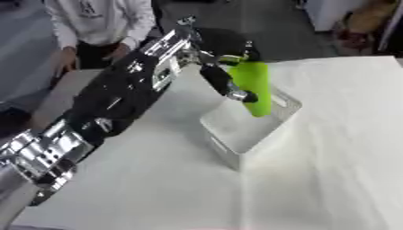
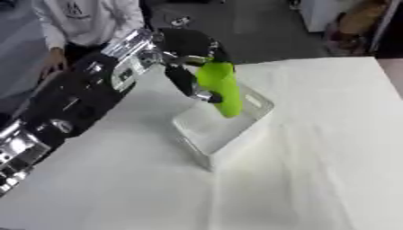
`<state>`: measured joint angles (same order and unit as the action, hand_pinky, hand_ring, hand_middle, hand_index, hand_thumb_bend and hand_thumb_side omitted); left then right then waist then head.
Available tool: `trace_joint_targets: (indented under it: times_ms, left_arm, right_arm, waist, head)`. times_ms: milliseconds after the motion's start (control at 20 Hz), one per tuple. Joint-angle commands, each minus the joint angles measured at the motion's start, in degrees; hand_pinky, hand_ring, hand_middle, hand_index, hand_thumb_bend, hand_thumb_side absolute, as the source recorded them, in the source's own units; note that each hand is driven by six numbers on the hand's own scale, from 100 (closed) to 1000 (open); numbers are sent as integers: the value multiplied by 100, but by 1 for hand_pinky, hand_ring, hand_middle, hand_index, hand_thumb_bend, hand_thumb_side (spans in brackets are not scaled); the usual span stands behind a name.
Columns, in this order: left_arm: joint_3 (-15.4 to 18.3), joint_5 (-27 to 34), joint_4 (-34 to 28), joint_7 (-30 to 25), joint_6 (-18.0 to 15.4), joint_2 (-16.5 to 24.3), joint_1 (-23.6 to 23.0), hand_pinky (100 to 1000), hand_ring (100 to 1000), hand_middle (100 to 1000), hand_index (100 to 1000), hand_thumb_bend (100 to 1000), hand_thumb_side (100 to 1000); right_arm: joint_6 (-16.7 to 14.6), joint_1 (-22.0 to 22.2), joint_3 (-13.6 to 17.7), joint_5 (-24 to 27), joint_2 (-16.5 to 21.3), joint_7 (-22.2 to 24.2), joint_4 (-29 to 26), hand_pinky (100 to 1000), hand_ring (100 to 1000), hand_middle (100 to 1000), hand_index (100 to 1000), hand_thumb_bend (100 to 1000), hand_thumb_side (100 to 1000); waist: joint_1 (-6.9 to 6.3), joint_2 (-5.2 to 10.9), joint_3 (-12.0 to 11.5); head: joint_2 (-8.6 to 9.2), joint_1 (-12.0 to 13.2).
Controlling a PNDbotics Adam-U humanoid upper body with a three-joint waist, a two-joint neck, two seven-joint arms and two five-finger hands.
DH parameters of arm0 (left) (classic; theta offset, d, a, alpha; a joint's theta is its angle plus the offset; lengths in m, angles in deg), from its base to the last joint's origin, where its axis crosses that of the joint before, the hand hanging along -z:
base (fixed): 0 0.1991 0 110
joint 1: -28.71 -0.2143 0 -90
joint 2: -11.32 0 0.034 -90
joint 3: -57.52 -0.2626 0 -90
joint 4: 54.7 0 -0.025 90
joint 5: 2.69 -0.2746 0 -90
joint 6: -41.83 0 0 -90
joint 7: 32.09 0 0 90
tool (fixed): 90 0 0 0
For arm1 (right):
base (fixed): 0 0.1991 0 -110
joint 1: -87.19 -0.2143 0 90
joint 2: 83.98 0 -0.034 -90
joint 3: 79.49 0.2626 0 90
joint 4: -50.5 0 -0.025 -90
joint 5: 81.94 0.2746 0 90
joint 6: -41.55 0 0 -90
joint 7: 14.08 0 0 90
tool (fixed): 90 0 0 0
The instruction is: Pick up objects on the table and place them in the box.
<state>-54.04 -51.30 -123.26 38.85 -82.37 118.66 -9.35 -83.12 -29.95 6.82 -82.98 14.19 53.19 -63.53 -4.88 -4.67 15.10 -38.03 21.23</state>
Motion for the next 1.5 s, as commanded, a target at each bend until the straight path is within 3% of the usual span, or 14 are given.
trace_joint_targets:
  times_ms: [50, 250, 400, 750, 850, 950, 1000, 1150, 1350, 1500]
  left_arm:
    - [60, -292, 42, 48, -72, 65, 167, 883, 1000, 1000, 915, 327, 1000]
    - [70, -512, 115, 96, -96, 50, 189, 1000, 1000, 1000, 973, 462, 1000]
    - [88, -568, 153, 150, -111, 38, 203, 1000, 1000, 1000, 1000, 531, 1000]
    - [99, -510, 187, 270, -127, 56, 213, 1000, 1000, 1000, 1000, 523, 1000]
    - [97, -507, 199, 264, -130, 61, 213, 1000, 1000, 1000, 1000, 576, 1000]
    - [108, -467, 225, 237, -118, 58, 218, 1000, 1000, 1000, 1000, 683, 1000]
    - [119, -430, 232, 235, -108, 56, 224, 1000, 1000, 1000, 1000, 672, 1000]
    - [208, -56, 340, 329, 40, 2, 213, 1000, 1000, 1000, 1000, 413, 1000]
    - [249, 633, 443, 247, 151, -14, 230, 1000, 1000, 1000, 1000, 321, 1000]
    - [266, 818, 378, 179, 195, 14, 208, 1000, 1000, 1000, 1000, 306, 1000]
  right_arm:
    - [-3, -129, 69, 47, 53, 23, -57, 148, 311, 317, 408, 196, 422]
    - [0, -133, 71, 54, 57, 30, -57, 149, 311, 317, 408, 196, 422]
    - [6, -131, 72, 56, 58, 35, -57, 149, 311, 318, 408, 195, 422]
    - [10, -124, 73, 60, 66, 49, -57, 149, 311, 318, 408, 195, 422]
    - [9, -121, 74, 58, 67, 50, -57, 149, 311, 317, 408, 195, 422]
    - [8, -120, 74, 56, 68, 50, -57, 149, 311, 317, 408, 195, 422]
    - [8, -119, 74, 55, 69, 51, -57, 149, 311, 318, 408, 195, 422]
    - [7, -120, 77, 53, 67, 48, -57, 149, 311, 318, 408, 195, 422]
    - [10, -120, 82, 54, 66, 43, -57, 149, 311, 318, 408, 196, 422]
    - [14, -117, 84, 49, 70, 40, -57, 149, 311, 318, 408, 195, 422]
  waist:
    - [17, 68, 10]
    - [12, 70, 16]
    - [12, 71, 15]
    - [13, 77, 8]
    - [14, 76, 6]
    - [14, 75, 5]
    - [14, 75, 4]
    - [18, 73, 0]
    - [18, 77, 0]
    - [17, 76, -5]
  head:
    - [37, 57]
    - [30, 55]
    - [27, 52]
    - [19, 46]
    - [17, 47]
    - [15, 47]
    - [14, 46]
    - [11, 46]
    - [5, 45]
    - [11, 37]
